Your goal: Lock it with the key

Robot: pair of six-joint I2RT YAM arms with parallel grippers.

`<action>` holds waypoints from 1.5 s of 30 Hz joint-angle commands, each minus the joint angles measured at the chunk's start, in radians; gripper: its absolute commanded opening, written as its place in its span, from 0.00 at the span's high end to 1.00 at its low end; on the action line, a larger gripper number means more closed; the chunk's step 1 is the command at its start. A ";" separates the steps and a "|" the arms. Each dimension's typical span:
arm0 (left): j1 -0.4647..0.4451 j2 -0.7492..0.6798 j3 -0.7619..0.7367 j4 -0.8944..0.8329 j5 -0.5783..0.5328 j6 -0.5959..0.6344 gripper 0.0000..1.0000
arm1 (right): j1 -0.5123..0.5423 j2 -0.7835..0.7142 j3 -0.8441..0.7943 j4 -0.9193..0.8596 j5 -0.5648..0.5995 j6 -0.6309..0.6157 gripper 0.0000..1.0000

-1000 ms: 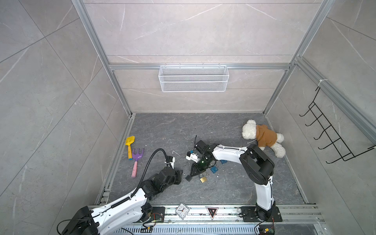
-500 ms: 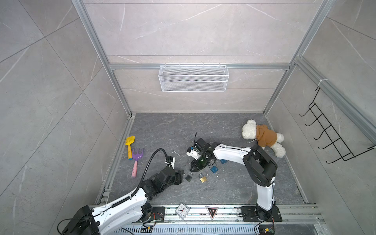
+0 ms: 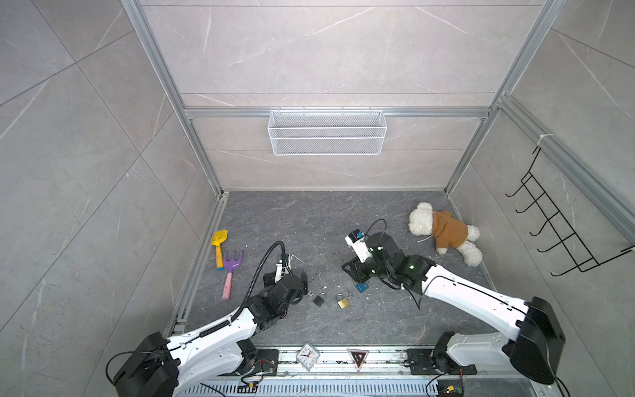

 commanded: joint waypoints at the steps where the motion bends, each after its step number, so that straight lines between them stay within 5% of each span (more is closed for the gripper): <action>1: -0.002 0.048 -0.070 0.434 -0.253 0.302 0.01 | 0.005 -0.141 -0.089 0.071 0.095 0.013 0.54; 3: 0.032 0.089 -0.090 0.610 -0.324 0.405 0.01 | 0.005 -0.179 -0.093 0.047 0.136 -0.005 0.52; 9: 0.246 0.067 -0.038 0.596 -0.252 0.570 0.01 | 0.003 -0.211 -0.051 -0.059 0.220 -0.027 0.46; 14: 0.594 0.137 -0.123 0.688 -0.026 0.403 0.02 | 0.000 -0.251 -0.062 -0.057 0.295 -0.045 0.37; 20: 0.682 0.338 -0.069 0.780 0.061 0.437 0.01 | -0.008 -0.254 -0.051 -0.043 0.339 -0.072 0.21; 22: 0.707 0.361 -0.058 0.768 0.168 0.450 0.01 | -0.024 -0.253 -0.049 -0.041 0.365 -0.065 0.00; 24: 0.772 0.457 -0.094 0.960 0.235 0.445 0.00 | -0.054 -0.258 -0.054 -0.030 0.371 -0.055 0.00; 26: 0.780 0.430 -0.052 0.787 0.348 0.437 0.00 | -0.102 -0.274 -0.079 -0.002 0.376 -0.046 0.00; 30: 0.823 0.534 -0.023 0.865 0.391 0.425 0.00 | -0.229 -0.363 -0.199 0.164 0.471 -0.062 0.00; 34: 0.827 0.515 -0.017 0.814 0.394 0.416 0.00 | -0.265 -0.389 -0.363 0.441 0.557 -0.288 0.00; 39: 0.827 0.513 -0.016 0.812 0.395 0.415 0.00 | -0.354 -0.231 -0.418 0.606 0.661 -0.307 0.00; 45: 0.827 0.513 -0.016 0.809 0.395 0.414 0.00 | -0.478 -0.022 -0.552 1.005 0.574 -0.282 0.00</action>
